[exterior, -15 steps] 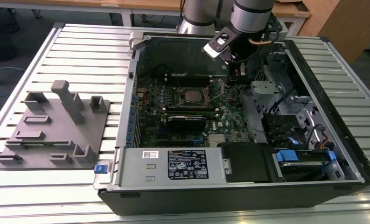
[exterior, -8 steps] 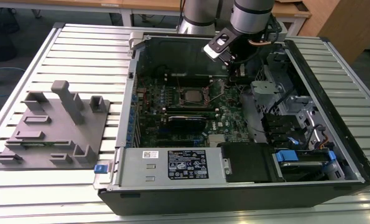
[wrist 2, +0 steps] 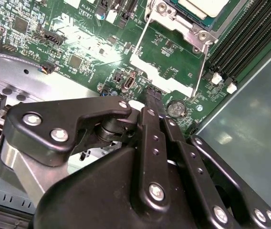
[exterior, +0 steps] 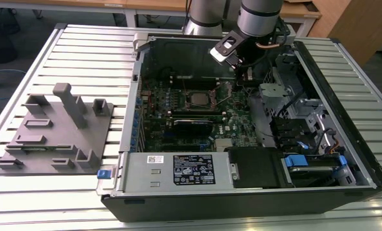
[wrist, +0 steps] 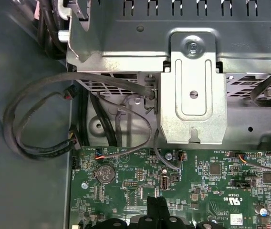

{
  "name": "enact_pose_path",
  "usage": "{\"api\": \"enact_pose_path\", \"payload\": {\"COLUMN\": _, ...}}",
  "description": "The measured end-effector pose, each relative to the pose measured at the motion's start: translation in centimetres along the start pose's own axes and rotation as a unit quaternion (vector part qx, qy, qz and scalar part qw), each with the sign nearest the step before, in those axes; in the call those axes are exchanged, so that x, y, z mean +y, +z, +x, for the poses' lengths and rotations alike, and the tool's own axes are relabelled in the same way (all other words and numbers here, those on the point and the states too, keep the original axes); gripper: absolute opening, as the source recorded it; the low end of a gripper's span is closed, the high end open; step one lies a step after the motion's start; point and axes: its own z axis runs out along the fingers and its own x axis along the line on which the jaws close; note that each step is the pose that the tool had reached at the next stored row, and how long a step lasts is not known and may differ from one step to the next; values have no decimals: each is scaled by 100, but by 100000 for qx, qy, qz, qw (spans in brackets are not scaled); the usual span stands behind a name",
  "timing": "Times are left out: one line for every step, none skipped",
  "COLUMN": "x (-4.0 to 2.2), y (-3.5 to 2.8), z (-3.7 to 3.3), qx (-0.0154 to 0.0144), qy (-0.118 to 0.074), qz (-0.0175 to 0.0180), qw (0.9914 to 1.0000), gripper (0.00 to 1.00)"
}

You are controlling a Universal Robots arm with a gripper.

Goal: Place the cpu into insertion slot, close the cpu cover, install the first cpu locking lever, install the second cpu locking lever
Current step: 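Close the cpu cover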

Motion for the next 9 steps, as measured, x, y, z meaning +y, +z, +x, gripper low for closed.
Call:
{"api": "enact_pose_path", "payload": {"x": 0, "y": 0, "z": 0, "qx": -4, "qy": -1, "qz": -1, "qw": 100000, "gripper": 11}}
{"api": "enact_pose_path", "payload": {"x": 0, "y": 1, "z": 0, "qx": 3, "qy": -1, "qz": -1, "qw": 100000, "gripper": 11}}
{"api": "enact_pose_path", "payload": {"x": 0, "y": 1, "z": 0, "qx": 6, "qy": -3, "qz": -4, "qw": 100000, "gripper": 11}}
{"api": "enact_pose_path", "payload": {"x": 0, "y": 1, "z": 0, "qx": 6, "qy": -1, "qz": -2, "qw": 100000, "gripper": 11}}
{"api": "enact_pose_path", "payload": {"x": 0, "y": 2, "z": 0, "qx": 10, "qy": -1, "qz": -3, "qw": 100000, "gripper": 11}}
{"api": "enact_pose_path", "payload": {"x": 0, "y": 1, "z": 0, "qx": 4, "qy": -5, "qz": -2, "qw": 100000, "gripper": 11}}
{"api": "enact_pose_path", "payload": {"x": -3, "y": 2, "z": 0, "qx": 10, "qy": -6, "qz": -7, "qw": 100000, "gripper": 11}}
{"api": "enact_pose_path", "payload": {"x": -8, "y": 2, "z": 0, "qx": 17, "qy": -3, "qz": -10, "qw": 100000, "gripper": 11}}
{"api": "enact_pose_path", "payload": {"x": -15, "y": 2, "z": 0, "qx": 19, "qy": -2, "qz": -24, "qw": 100000, "gripper": 11}}
